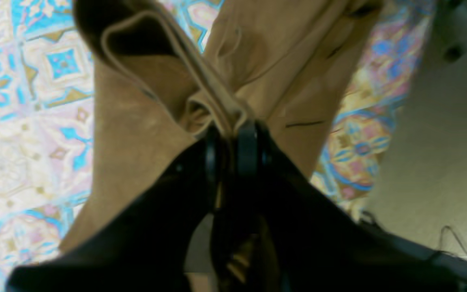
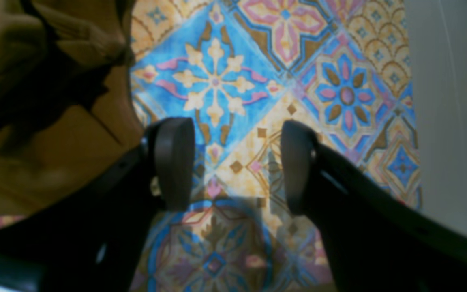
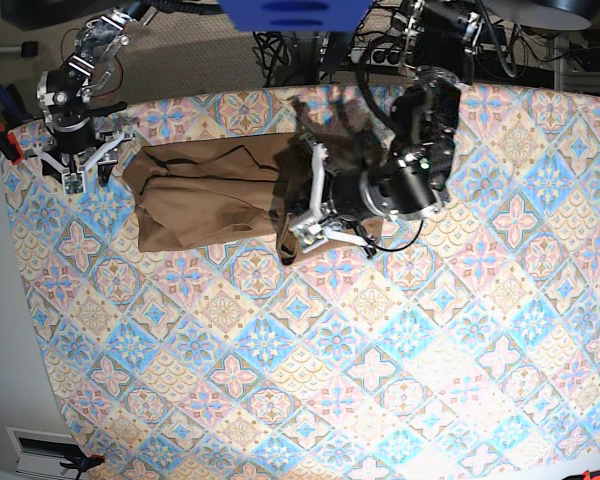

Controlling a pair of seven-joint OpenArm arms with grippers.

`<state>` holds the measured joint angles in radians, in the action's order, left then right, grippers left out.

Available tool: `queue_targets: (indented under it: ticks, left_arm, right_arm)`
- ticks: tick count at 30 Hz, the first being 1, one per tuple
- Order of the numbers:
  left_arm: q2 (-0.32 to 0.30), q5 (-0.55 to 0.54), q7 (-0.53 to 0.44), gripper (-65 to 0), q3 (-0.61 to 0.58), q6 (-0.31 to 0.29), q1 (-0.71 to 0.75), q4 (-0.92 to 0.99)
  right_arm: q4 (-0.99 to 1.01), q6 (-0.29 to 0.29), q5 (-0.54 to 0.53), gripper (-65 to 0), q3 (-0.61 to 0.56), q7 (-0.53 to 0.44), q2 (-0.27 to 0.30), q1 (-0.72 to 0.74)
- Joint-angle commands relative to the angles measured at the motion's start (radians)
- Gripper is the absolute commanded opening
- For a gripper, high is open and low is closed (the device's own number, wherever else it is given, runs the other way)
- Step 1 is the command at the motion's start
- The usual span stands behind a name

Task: Layout the t-shirt on the table in an organized manner, then fold the t-shirt properly
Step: 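Fold the shirt end with the left gripper toward the right gripper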

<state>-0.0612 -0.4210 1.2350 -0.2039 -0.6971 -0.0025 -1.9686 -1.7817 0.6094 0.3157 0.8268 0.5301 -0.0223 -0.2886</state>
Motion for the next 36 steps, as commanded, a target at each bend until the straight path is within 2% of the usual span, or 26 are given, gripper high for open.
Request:
queue_targets:
  ticks: [1, 4, 11, 22, 27, 28, 31, 34, 36]
  left_arm:
    - [0.022, 0.020, -0.022, -65.0, -0.009, -0.001, -0.006, -0.015]
    - [0.039, 0.069, -0.022, -65.0, -0.012, -0.001, 0.000, -0.015]
    - [0.025, 0.073, -0.024, -65.0, -0.007, -0.001, 0.017, 0.035]
    - [0.025, 0.070, -0.277, -65.0, -0.038, -0.001, 0.039, 0.231]
    - [0.027, 0.067, -0.301, -65.0, -0.042, -0.001, 0.046, 0.249]
    - [0.027, 0.067, -0.301, -62.8, -0.041, -0.001, 0.046, 0.248]
    - [0.027, 0.058, -0.303, -50.5, -0.033, -0.001, 0.046, 0.246]
    - [0.027, -0.020, -0.312, -48.6, -0.027, -0.001, 0.039, 0.246]
    - [0.027, -0.092, -0.354, -48.6, -0.001, -0.001, 0.040, 0.246]
  right_arm:
    - [-0.022, -0.007, -0.011, -32.0, 0.004, -0.021, 0.009, 0.001]
    - [-0.022, -0.007, -0.011, -32.0, 0.004, -0.021, 0.009, 0.001]
    - [-0.022, -0.007, -0.011, -32.0, 0.004, -0.021, 0.009, 0.001]
    - [-0.022, -0.007, -0.011, -32.0, 0.004, -0.021, 0.009, 0.001]
    - [-0.020, -0.007, -0.011, -32.0, 0.004, -0.021, 0.009, 0.001]
    - [-0.019, -0.007, -0.011, -32.0, 0.004, -0.021, 0.009, 0.001]
    - [-0.014, -0.007, -0.011, -32.0, 0.004, -0.021, 0.009, 0.001]
    - [-0.013, -0.007, -0.011, -32.0, 0.004, -0.021, 0.009, 0.002]
    - [-0.013, -0.007, -0.011, -32.0, 0.004, -0.021, 0.009, 0.002]
